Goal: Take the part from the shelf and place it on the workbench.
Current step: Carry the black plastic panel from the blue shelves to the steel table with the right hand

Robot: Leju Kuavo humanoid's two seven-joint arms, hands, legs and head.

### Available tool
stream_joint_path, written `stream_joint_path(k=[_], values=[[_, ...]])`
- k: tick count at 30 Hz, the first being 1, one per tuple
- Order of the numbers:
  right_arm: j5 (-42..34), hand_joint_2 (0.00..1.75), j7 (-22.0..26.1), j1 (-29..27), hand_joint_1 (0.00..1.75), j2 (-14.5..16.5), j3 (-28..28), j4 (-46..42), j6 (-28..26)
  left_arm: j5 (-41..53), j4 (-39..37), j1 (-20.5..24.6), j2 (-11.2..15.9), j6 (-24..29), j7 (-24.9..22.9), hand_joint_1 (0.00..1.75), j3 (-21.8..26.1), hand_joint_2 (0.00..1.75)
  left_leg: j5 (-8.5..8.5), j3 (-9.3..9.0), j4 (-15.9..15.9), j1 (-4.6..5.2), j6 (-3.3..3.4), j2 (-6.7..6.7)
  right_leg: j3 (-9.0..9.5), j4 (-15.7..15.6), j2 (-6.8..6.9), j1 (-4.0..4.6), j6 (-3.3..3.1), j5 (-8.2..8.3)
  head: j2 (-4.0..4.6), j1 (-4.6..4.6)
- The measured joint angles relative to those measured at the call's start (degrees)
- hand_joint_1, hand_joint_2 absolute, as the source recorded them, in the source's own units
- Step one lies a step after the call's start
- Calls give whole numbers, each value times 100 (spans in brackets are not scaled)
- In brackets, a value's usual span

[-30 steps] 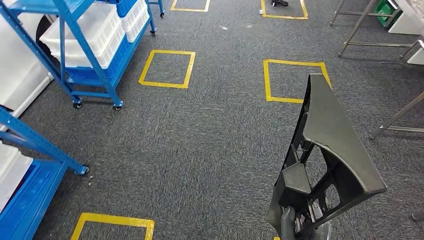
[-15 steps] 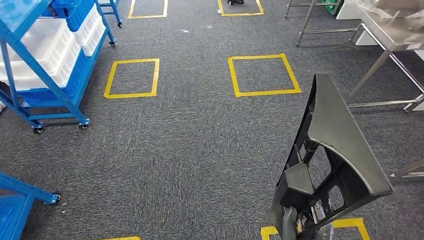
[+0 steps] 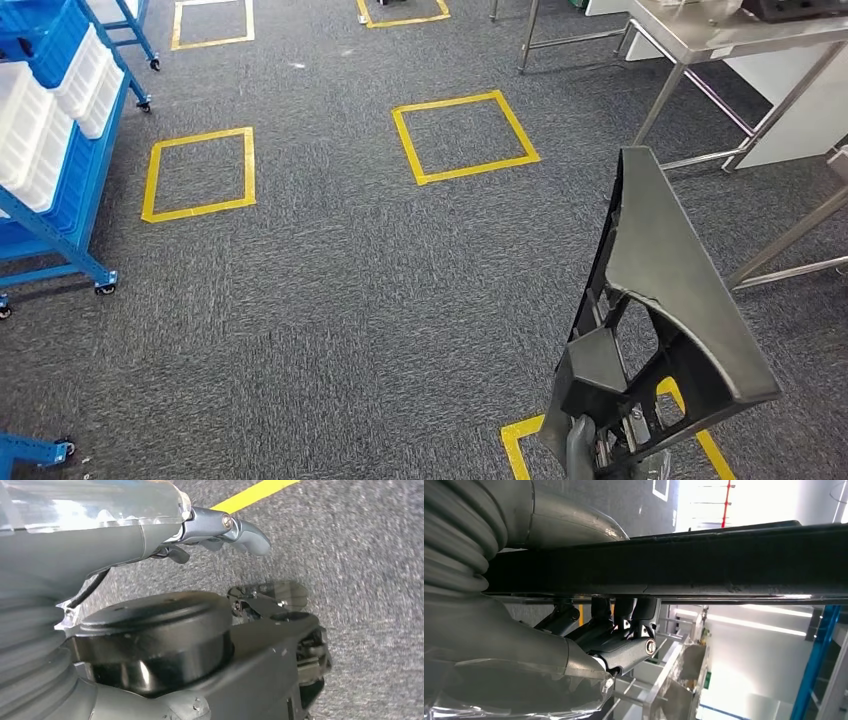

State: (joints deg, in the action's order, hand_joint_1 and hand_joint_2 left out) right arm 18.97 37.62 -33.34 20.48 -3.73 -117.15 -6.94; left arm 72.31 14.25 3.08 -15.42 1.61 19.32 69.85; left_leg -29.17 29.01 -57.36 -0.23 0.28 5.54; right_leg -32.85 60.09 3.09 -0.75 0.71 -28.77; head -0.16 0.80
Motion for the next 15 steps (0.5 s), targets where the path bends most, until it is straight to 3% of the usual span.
stream_joint_path(k=[1, 3, 5, 7, 9, 10, 11, 13, 15], values=[[11, 175, 0, 8, 175, 0, -2, 2, 0, 14, 0, 7, 1, -4, 1, 0, -7, 175, -17, -21, -4, 8, -36, 50, 58, -122, 24, 28, -38, -2, 1, -8], [29, 175, 0, 7, 175, 1, -4, 2, -4, 33, 0, 30, 0, -9, 4, 0, -25, 175, -44, -64, -10, -9, -97, 91, 58, -148, -93, 28, -106, 17, 0, -17], [51, 175, 0, 13, 175, 3, -8, 0, -8, 45, 0, 36, -1, -17, 8, 0, -50, 175, -212, -5, -207, -37, -151, -138, 68, -190, -204, 0, -178, 52, 0, -36], [71, 175, 0, 25, 175, 4, -14, -1, -8, 56, 0, 24, 1, -21, 9, 0, -66, 175, -579, 282, -854, -50, -174, -431, 65, -200, -326, -6, -220, 74, 0, -61], [81, 175, 0, 29, 175, 4, -15, 2, -8, 57, 0, 19, 5, -21, 11, 0, -71, 175, -829, 620, -1562, -49, -176, -499, 55, -189, -470, 8, -230, 78, 0, -64], [84, 175, 0, 28, 175, 4, -15, 3, -8, 55, 0, 22, 8, -22, 13, 0, -73, 175, -798, 688, -1678, -48, -171, -507, 56, -179, -547, 12, -231, 78, 1, -63], [86, 175, 0, 28, 175, 4, -14, 3, -8, 53, 0, 25, 10, -22, 13, 0, -76, 175, -653, 651, -1562, -49, -160, -517, 59, -168, -628, 12, -230, 76, 0, -63], [98, 175, -1, 27, 175, 4, -16, 2, -8, 52, 0, 22, 13, -27, 10, 0, -80, 175, -228, 372, -865, -61, -130, -673, 59, -146, -787, 3, -218, 68, -1, -66], [111, 175, -3, 28, 175, 4, -25, 1, -9, 51, 0, 13, 17, -35, 6, 0, -80, 175, -15, 146, -263, -79, -106, -948, 20, -112, -934, 2, -167, 69, -1, -67]])
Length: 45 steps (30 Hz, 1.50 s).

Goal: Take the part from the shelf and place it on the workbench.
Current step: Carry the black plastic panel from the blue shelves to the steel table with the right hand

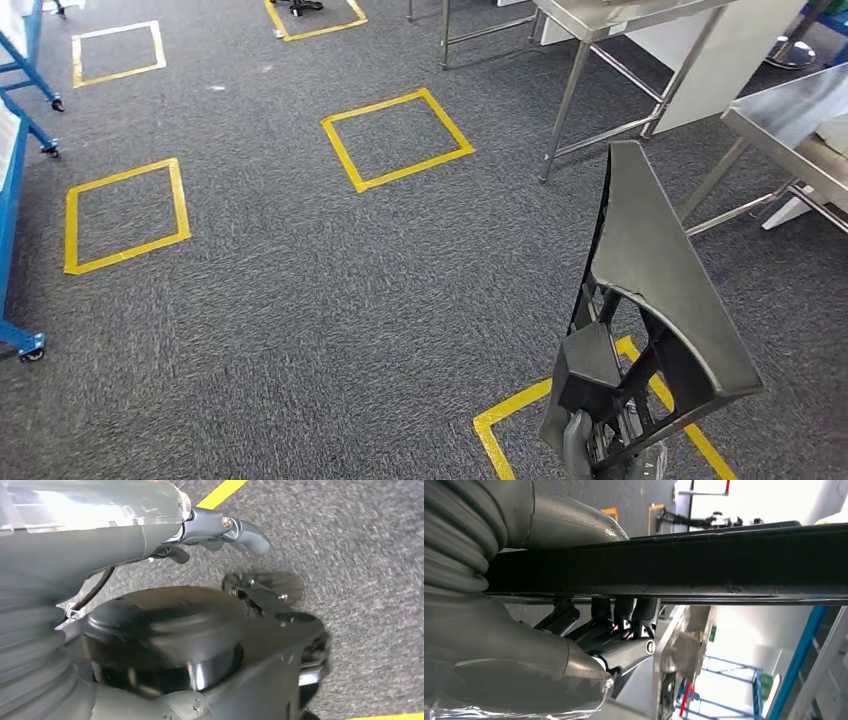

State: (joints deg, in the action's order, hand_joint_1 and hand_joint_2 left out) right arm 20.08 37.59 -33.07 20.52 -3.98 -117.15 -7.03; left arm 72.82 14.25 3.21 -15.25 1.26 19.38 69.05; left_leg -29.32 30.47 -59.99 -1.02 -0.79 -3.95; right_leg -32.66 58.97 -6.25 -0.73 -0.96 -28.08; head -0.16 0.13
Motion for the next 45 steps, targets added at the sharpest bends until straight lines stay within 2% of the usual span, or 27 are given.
stream_joint_path(k=[2, 3, 4, 5, 7, 9, 10, 11, 12, 14, 16, 19, 21, 23, 25, 26, 28, 30, 32, 34, 36, 38, 40, 41, 42, 43, 45], values=[[7, 175, -2, -5, 175, 0, -11, -9, -2, -4, 0, 1, 2, -5, -2, 0, 0, 175, 0, -43, 150, 15, 33, -78, -57, 3, -129, -8, 85, 29, 0, -1], [9, 175, -2, -11, 175, 0, -15, -18, -3, -8, -1, 5, 1, -8, -2, 0, 0, 175, 18, -43, 163, 15, 68, -17, -77, -7, -177, -19, 127, 47, 0, -2], [11, 175, -2, -17, 175, -1, -15, -25, -5, -13, -2, 8, -1, -11, -1, 0, 0, 175, 42, -56, 194, 13, 109, 54, -99, 12, -125, -18, 157, 36, 1, 1], [16, 175, -2, -17, 175, -2, -15, -29, -8, -17, -3, 8, -2, -15, 1, 0, 0, 175, 67, -67, 225, 6, 152, 132, -149, 104, 16, -11, 181, -33, 1, 20], [32, 175, -3, -9, 175, -4, -19, -35, -16, -23, -4, -6, -3, -26, 3, 0, 0, 175, 90, -72, 263, 12, 210, 307, -390, 617, 400, 3, 210, -352, 1, 56], [45, 175, -4, -3, 175, -4, -22, -36, -27, -25, -5, -26, -3, -38, 3, 0, 0, 175, 81, -64, 261, 36, 228, 497, -720, 1321, 560, -5, 237, -673, 1, 73], [46, 175, -4, -5, 175, -4, -22, -36, -34, -26, -5, -30, -3, -43, 3, 0, 0, 175, 72, -65, 259, 44, 228, 588, -800, 1505, 583, -10, 244, -708, 1, 73], [46, 175, -4, -8, 175, -4, -22, -36, -40, -26, -5, -28, -3, -49, 3, 0, 0, 175, 62, -72, 257, 49, 226, 674, -760, 1458, 603, -9, 244, -625, 1, 73], [46, 175, -4, -11, 175, -4, -21, -36, -46, -26, -6, -24, -4, -54, 3, 0, 0, 175, 48, -88, 256, 52, 218, 750, -598, 1183, 644, -5, 234, -454, 1, 74], [49, 175, -4, -10, 175, -4, -21, -38, -52, -26, -7, -15, -7, -64, 3, 0, 0, 175, 12, -135, 251, 71, 184, 876, -138, 376, 916, 41, 171, -134, 0, 73], [53, 175, -4, -5, 175, -3, -25, -43, -58, -26, -7, -10, -8, -68, 3, 0, 0, 175, -21, -173, 245, 93, 136, 971, 80, -47, 1121, 100, 104, -45, 1, 72], [54, 175, -4, -18, 175, -2, -28, -51, -67, -26, -8, 5, -8, -69, 3, 0, 0, 175, -65, -220, 249, 98, 62, 1095, 64, -100, 963, 99, 42, -31, 0, 78], [55, 175, -4, -18, 175, -1, -34, -61, -64, -26, -9, 11, -8, -70, 7, 0, 0, 175, -263, -144, 0, 83, 7, 867, 79, -146, 817, 50, -20, 4, 0, 57], [56, 175, -4, -11, 175, 0, -42, -66, -61, -26, -9, 3, -6, -72, 9, 0, 0, 175, -648, 161, -696, 58, -29, 540, 81, -157, 671, 30, -61, 22, 0, 31], [55, 175, -4, -14, 175, 0, -43, -65, -63, -31, -9, -2, -1, -74, 9, 0, 0, 175, -870, 482, -1358, 44, -50, 450, 79, -147, 511, 31, -68, 23, 1, 26], [55, 175, -4, -17, 175, 0, -42, -64, -63, -34, -9, 2, 1, -75, 10, 0, 0, 175, -817, 535, -1433, 40, -56, 443, 82, -138, 427, 30, -67, 23, 1, 26], [55, 175, -5, -21, 175, 0, -42, -66, -64, -37, -9, 8, 4, -75, 11, 0, 0, 175, -396, 338, -902, 19, -54, 368, 94, -108, 251, 22, -49, 10, 1, 25], [55, 175, -6, -25, 175, 0, -42, -75, -67, -36, -9, 3, 4, -80, 11, 0, 0, 175, -65, 50, -167, -17, -35, 59, 64, -46, 93, 17, 0, -14, 1, 28], [54, 175, -8, -36, 175, 0, -40, -100, -72, -34, -10, 3, 5, -86, 15, 0, 0, 175, -29, -39, 94, -14, 3, -153, -8, 1, -35, 5, 77, -10, 1, 26], [57, 175, -8, -59, 175, -1, -37, -126, -72, -33, -11, 9, 4, -88, 19, 0, 0, 175, -5, -36, 124, -1, 74, -54, -62, 9, -133, -19, 159, 15, -1, 24], [65, 175, -8, -77, 175, -2, -35, -138, -72, -34, -11, 8, 1, -88, 26, 0, 0, 175, 32, -50, 181, -15, 155, 106, -169, 195, 93, -10, 214, -107, -1, 56], [70, 175, -9, -78, 175, -4, -34, -140, -71, -34, -11, -7, -1, -89, 32, 0, 0, 175, 43, -55, 209, -8, 199, 284, -464, 793, 449, 2, 254, -443, 0, 100], [70, 175, -11, -82, 175, -4, -33, -140, -72, -34, -11, -26, -1, -89, 36, 0, 0, 175, 33, -48, 206, 6, 213, 476, -797, 1461, 565, -9, 288, -699, 0, 113], [70, 175, -14, -88, 175, -4, -32, -140, -73, -34, -11, -28, -1, -89, 39, 0, 0, 175, 25, -50, 206, 9, 215, 566, -849, 1572, 587, -13, 297, -686, -1, 113], [70, 175, -16, -93, 175, -4, -31, -141, -74, -33, -11, -26, -1, -89, 43, 0, 0, 175, 15, -60, 205, 9, 212, 650, -785, 1465, 614, -15, 298, -569, 0, 113], [70, 175, -19, -97, 175, -4, -30, -143, -75, -32, -11, -20, -2, -89, 48, 0, 0, 175, 2, -78, 206, 10, 205, 720, -606, 1145, 665, -14, 289, -380, 0, 115], [70, 175, -21, -98, 175, -4, -28, -158, -75, -28, -11, -11, -5, -90, 53, 0, 0, 175, -34, -124, 201, 27, 168, 835, -163, 344, 914, 23, 233, -81, 1, 115]])
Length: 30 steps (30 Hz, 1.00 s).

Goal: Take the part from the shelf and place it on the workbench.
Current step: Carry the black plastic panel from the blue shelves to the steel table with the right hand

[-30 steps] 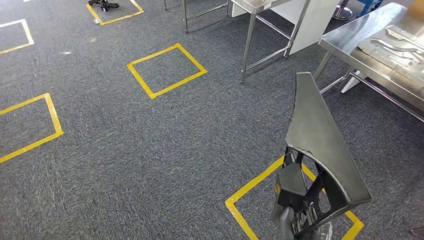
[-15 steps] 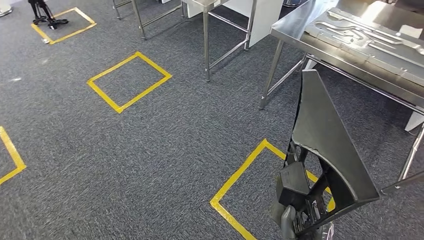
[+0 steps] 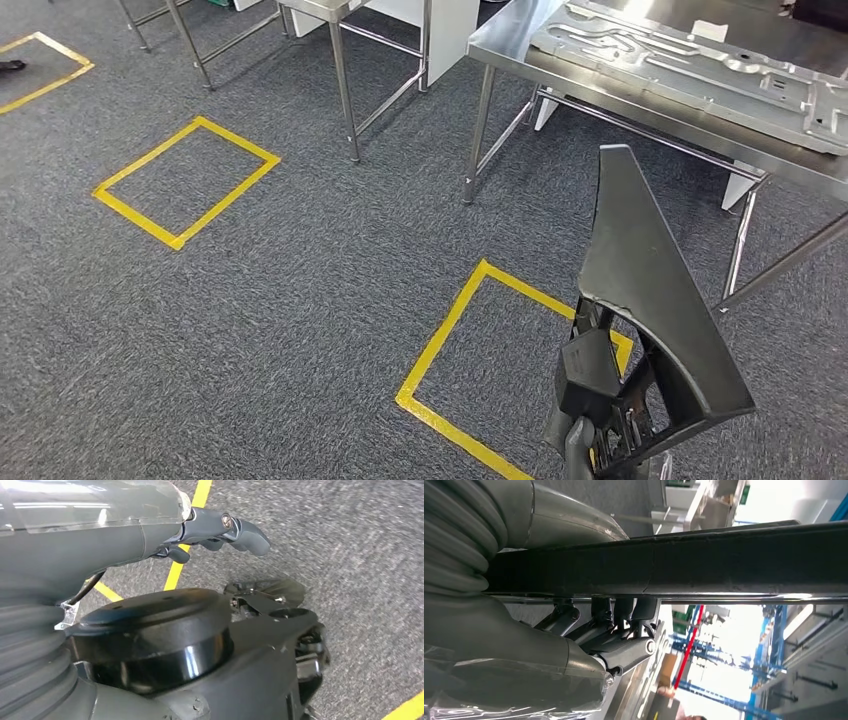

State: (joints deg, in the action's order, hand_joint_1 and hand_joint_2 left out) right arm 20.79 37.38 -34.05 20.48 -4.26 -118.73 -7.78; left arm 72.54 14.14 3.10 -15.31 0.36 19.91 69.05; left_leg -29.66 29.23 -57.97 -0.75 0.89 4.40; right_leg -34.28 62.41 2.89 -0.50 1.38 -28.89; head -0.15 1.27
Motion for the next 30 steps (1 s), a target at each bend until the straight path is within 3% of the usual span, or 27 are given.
stream_joint_path(k=[2, 4, 5, 7, 9, 10, 11, 12, 13, 15, 17, 19, 20, 22, 24, 26, 27, 28, 30], values=[[0, 175, -4, -5, 175, 0, 0, -33, 1, 7, 0, 6, -1, -1, 1, 0, 0, 175, -33, -35, -1, 26, -53, 91, 189, -372, 144, 54, -68, 64, -1, -9], [0, 175, -12, -17, 175, 1, 2, -67, -3, 20, 0, 17, -1, 0, 1, 0, 0, 175, -53, -78, 19, 37, -108, 184, 180, -396, 38, 63, -124, 69, -1, -17], [1, 175, -15, -25, 175, 1, 4, -81, -8, 32, 0, 23, -1, 2, 4, 0, 0, 175, -85, -96, 3, 31, -138, 160, 187, -419, -19, 46, -153, 82, -2, -19], [2, 175, -17, -30, 175, 3, 3, -102, -16, 63, 0, 29, 2, 16, 13, 0, 0, 175, -302, 8, -298, 16, -196, -65, 208, -468, -142, 3, -216, 115, -2, -37], [2, 175, -18, -31, 175, 4, 0, -109, -25, 108, 0, 17, 7, 58, 33, 0, 0, 175, -659, 334, -1005, 3, -227, -311, 209, -473, -267, -3, -250, 122, -2, -57], [3, 175, -19, -32, 175, 4, 0, -109, -34, 134, 0, 12, 10, 91, 51, 0, 0, 175, -774, 502, -1346, 1, -235, -356, 209, -469, -341, 0, -258, 121, -2, -60], [8, 175, -19, -33, 175, 3, 0, -109, -49, 164, 0, 11, 15, 133, 78, 0, 0, 175, -784, 604, -1531, 1, -238, -374, 212, -463, -421, 3, -260, 120, -1, -60], [13, 175, -20, -34, 175, 3, 0, -109, -70, 192, 0, 16, 19, 176, 108, 0, 0, 175, -679, 616, -1512, 0, -236, -386, 216, -453, -505, 4, -260, 118, -1, -60], [17, 175, -20, -36, 175, 2, 0, -109, -90, 219, 0, 19, 23, 215, 143, 0, 0, 175, -478, 529, -1273, -2, -228, -413, 219, -437, -593, 3, -254, 113, -1, -60], [21, 175, -18, -37, 175, 3, 0, -109, -117, 258, 0, 17, 34, 279, 206, 0, 0, 175, -100, 251, -559, -17, -197, -640, 203, -385, -753, 2, -224, 93, -2, -67], [20, 175, -16, -39, 175, 4, 0, -116, -121, 288, 0, 11, 43, 310, 262, 0, 0, 175, -2, 107, -161, -26, -151, -853, 143, -337, -890, -4, -161, 95, -2, -68], [20, 175, -16, -49, 175, 3, 0, -125, -121, 307, 0, 12, 44, 317, 299, 0, 0, 175, -11, 88, -100, -16, -86, -808, 85, -342, -1017, -20, -81, 132, -2, -66], [20, 175, -16, -59, 175, 2, 0, -130, -119, 310, 0, 17, 44, 314, 309, 0, -1, 175, 11, 81, -71, -18, -45, -741, 69, -336, -1003, -25, -48, 132, -1, -66], [23, 175, -16, -68, 175, 1, -1, -146, -116, 316, 0, 23, 42, 308, 321, 0, -2, 175, 52, 62, -11, -34, 34, -595, -57, -91, -750, -13, 9, -28, 0, -16], [28, 175, -16, -63, 175, 0, -2, -159, -110, 321, 0, 9, 44, 302, 325, 0, -2, 175, 57, 60, 7, -24, 70, -433, -375, 567, -431, -16, 54, -378, 0, 38], [30, 175, -18, -64, 175, 0, -1, -160, -107, 332, 0, -7, 46, 296, 324, 0, -2, 175, 44, 59, 4, -11, 79, -262, -654, 1133, -337, -33, 84, -565, -2, 44], [32, 175, -19, -66, 175, 0, -1, -161, -106, 340, 0, -8, 46, 295, 324, 0, -2, 175, 34, 54, 4, -8, 77, -184, -660, 1152, -316, -37, 87, -509, -2, 48], [35, 175, -20, -69, 175, 0, 0, -163, -104, 349, 0, -3, 46, 295, 325, 0, -2, 175, 23, 42, 4, -6, 71, -113, -547, 947, -285, -37, 80, -357, -2, 49], [45, 175, -22, -72, 175, 0, 0, -177, -102, 362, 0, 11, 45, 293, 326, 0, -2, 175, -9, -1, 5, 8, 43, 8, -109, 161, -102, -5, 25, -17, -1, 50]])
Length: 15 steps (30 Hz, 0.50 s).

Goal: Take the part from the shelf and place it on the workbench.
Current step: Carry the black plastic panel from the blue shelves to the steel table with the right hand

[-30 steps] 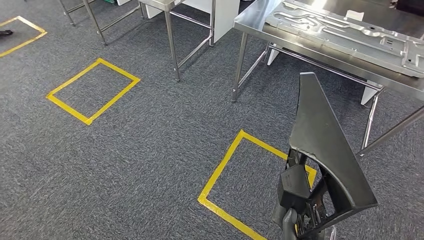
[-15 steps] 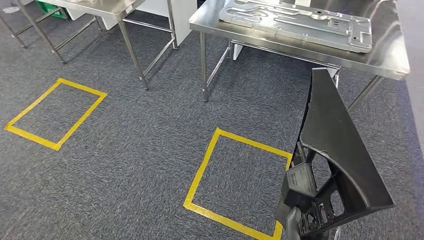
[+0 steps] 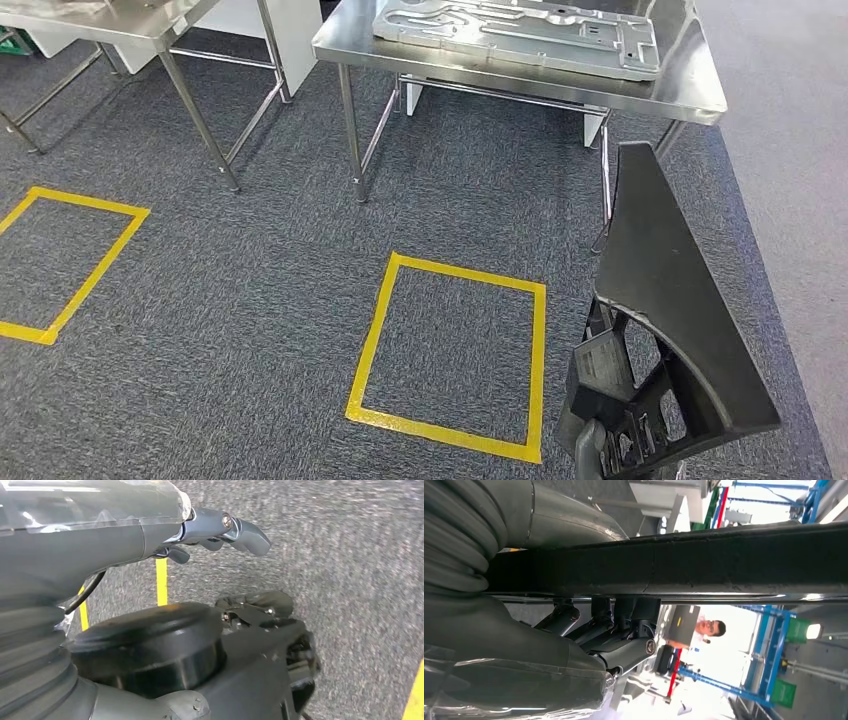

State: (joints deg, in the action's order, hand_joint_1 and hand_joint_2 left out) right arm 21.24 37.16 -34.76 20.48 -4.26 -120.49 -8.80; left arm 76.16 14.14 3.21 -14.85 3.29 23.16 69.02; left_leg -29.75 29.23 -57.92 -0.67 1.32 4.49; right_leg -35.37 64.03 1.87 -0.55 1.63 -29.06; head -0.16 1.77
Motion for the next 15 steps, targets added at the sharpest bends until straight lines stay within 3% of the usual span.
stream_joint_path(k=[2, 3, 5, 7, 9, 11, 12, 13, 15], values=[[7, 175, -1, 1, 175, 0, -3, -19, 1, 3, 0, 9, -1, -1, 4, 0, 0, 175, -35, -37, 3, 22, -50, 88, 279, -515, 154, 52, -73, 131, -1, -4], [7, 175, -1, 0, 175, 0, -4, -25, 0, 3, 0, 12, -1, -1, 7, 0, 0, 175, -47, -54, 10, 29, -81, 129, 297, -567, 162, 76, -103, 112, -1, -8], [9, 175, -2, -13, 175, 1, -6, -37, -1, 4, 0, 23, -1, 2, 19, 0, -2, 175, -73, -106, 26, 25, -139, 194, 296, -595, 38, 61, -157, 134, -1, -10], [15, 175, -5, -20, 175, 3, -10, -52, -1, 3, 0, 31, 1, 17, 45, 0, -4, 175, -231, -61, -165, 12, -194, -4, 323, -657, -81, 13, -219, 170, -1, -21], [21, 175, -7, -18, 175, 4, -16, -63, -1, 2, 0, 25, 3, 31, 65, 0, -4, 175, -593, 226, -805, -5, -227, -304, 332, -682, -197, -8, -261, 184, -1, -37], [21, 175, -9, -19, 175, 4, -17, -64, -2, -3, 0, 8, 7, 32, 71, 0, -4, 175, -849, 568, -1498, -10, -242, -393, 330, -672, -342, -4, -277, 177, 0, -42], [20, 175, -11, -20, 175, 4, -17, -64, 2, -7, 0, 5, 10, 33, 72, 0, -3, 175, -806, 633, -1597, -11, -246, -402, 333, -662, -428, -3, -277, 173, 0, -42], [21, 175, -16, -20, 175, 4, -17, -64, 13, -14, 0, 5, 13, 33, 74, 0, -3, 175, -643, 590, -1457, -12, -244, -412, 338, -648, -516, -5, -272, 167, 0, -42], [25, 175, -30, -19, 175, 4, -17, -63, 83, -45, 0, 14, 34, 15, 70, 0, 1, 175, -200, 295, -728, -27, -222, -567, 344, -602, -688, -11, -243, 139, 0, -42]])
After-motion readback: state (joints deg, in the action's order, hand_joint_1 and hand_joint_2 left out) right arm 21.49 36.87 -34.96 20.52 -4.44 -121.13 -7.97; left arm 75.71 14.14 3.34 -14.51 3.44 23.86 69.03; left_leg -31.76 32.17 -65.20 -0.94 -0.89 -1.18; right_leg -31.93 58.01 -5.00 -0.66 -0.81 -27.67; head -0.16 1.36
